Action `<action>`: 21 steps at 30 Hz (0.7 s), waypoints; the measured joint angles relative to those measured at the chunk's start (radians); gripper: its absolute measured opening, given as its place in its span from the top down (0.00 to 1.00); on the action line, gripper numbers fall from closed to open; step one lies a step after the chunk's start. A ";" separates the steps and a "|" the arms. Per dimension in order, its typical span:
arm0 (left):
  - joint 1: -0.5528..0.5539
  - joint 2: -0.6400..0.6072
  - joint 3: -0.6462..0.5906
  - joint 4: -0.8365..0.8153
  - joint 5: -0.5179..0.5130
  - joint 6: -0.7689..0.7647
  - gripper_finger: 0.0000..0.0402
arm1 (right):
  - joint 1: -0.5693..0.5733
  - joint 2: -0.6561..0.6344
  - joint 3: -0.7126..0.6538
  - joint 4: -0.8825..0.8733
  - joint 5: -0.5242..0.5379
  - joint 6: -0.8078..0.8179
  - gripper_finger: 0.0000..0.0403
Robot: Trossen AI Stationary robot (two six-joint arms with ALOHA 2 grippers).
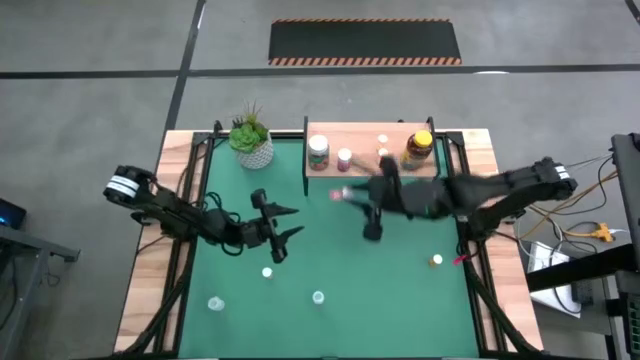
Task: Pick and place medicine bottles onto shelf by color
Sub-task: Adjust the small pink medicine bottle on the shelf
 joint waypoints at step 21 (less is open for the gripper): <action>0.003 -0.145 -0.003 -0.006 -0.071 0.160 0.54 | -0.850 0.364 0.582 -0.755 -0.276 0.154 0.72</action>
